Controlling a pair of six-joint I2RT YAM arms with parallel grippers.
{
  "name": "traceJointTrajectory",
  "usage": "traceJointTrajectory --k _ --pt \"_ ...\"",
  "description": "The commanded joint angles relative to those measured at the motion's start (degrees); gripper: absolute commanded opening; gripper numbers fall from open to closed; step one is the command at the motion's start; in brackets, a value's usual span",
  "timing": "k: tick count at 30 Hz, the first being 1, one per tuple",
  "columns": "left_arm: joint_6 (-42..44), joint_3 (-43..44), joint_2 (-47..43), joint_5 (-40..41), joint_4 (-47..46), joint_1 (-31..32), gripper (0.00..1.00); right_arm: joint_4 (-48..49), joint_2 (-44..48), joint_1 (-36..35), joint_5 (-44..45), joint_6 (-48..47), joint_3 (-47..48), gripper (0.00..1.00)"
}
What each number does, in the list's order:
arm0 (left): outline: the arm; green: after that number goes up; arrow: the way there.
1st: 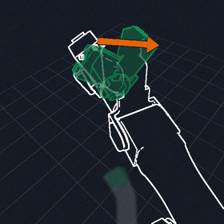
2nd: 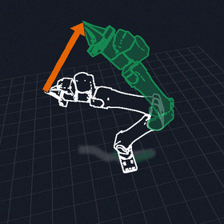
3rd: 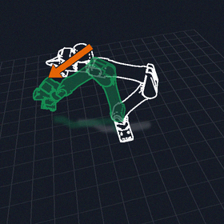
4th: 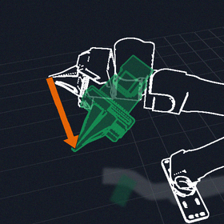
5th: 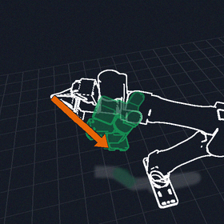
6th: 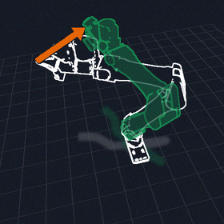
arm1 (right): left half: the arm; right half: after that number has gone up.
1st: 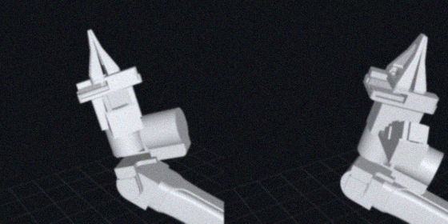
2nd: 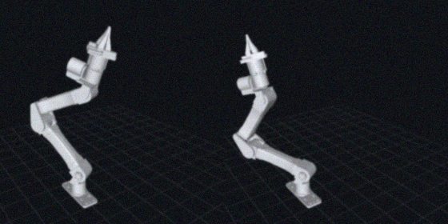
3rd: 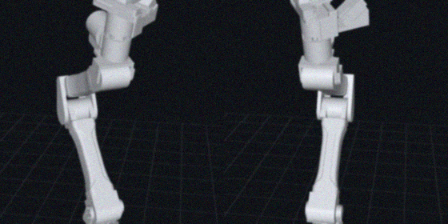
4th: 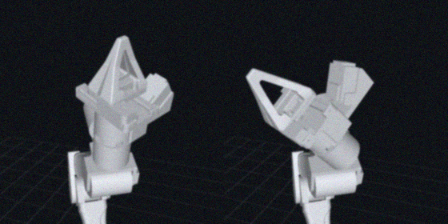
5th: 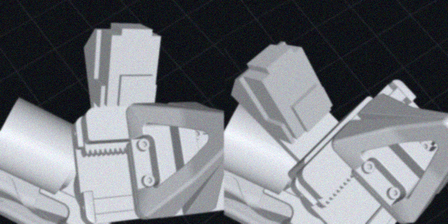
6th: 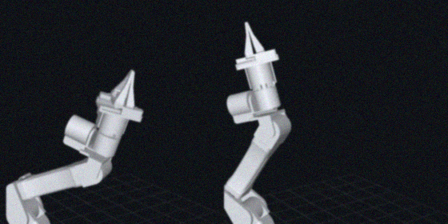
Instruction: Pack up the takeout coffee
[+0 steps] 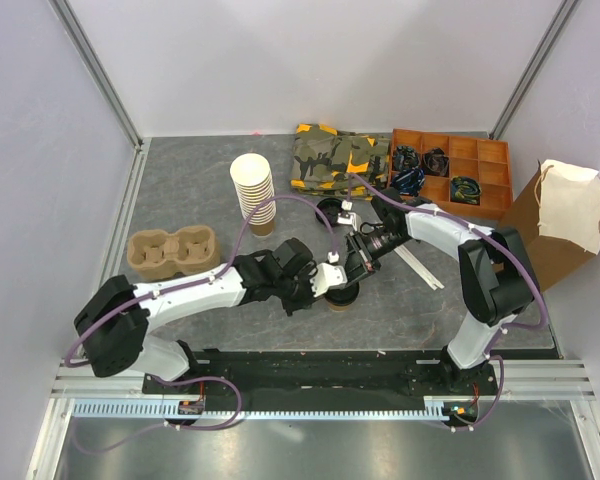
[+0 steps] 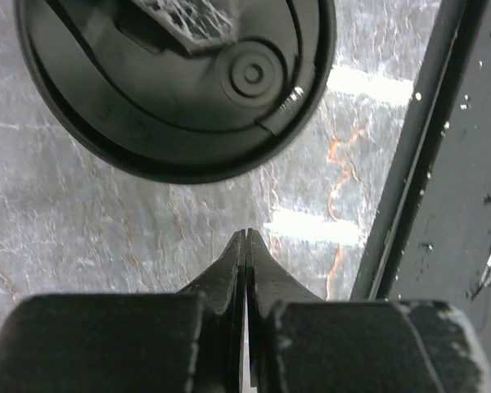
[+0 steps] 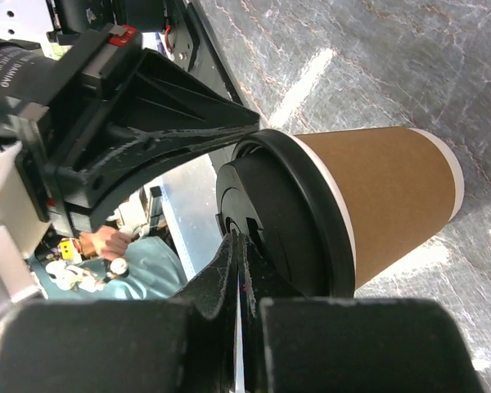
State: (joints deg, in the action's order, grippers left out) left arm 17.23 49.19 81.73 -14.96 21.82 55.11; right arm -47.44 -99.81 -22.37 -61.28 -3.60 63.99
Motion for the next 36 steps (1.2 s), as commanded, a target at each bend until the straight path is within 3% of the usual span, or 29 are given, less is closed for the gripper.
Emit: traceJointTrajectory --k 1,6,12,16,23,26,36 --pt "1.9 4.2 -5.5 -0.7 2.2 0.3 0.02 2.5 -2.6 0.0 10.2 -4.1 -1.6 0.03" --pt "0.6 14.3 -6.8 -1.7 7.6 0.3 0.05 2.5 -2.7 0.0 10.3 -4.2 -1.5 0.03" --pt "0.1 18.5 -3.8 -2.4 8.4 0.3 0.12 2.5 -3.3 0.3 9.8 -4.3 -1.4 0.03" --pt "0.2 16.9 -1.3 -3.1 6.5 0.4 0.21 2.4 -3.3 0.6 9.8 -4.5 -1.4 0.03" --pt "3.5 6.0 3.7 0.2 -1.4 0.4 0.24 2.2 -4.3 0.9 9.9 -5.6 -1.6 0.03" --pt "3.5 5.3 4.5 1.4 -1.3 0.4 0.22 2.2 -4.7 1.1 9.9 -5.7 -2.0 0.03" --pt "1.0 15.3 -4.3 -2.6 8.1 0.5 0.29 2.2 -4.6 1.2 9.9 -5.9 -1.8 0.03"
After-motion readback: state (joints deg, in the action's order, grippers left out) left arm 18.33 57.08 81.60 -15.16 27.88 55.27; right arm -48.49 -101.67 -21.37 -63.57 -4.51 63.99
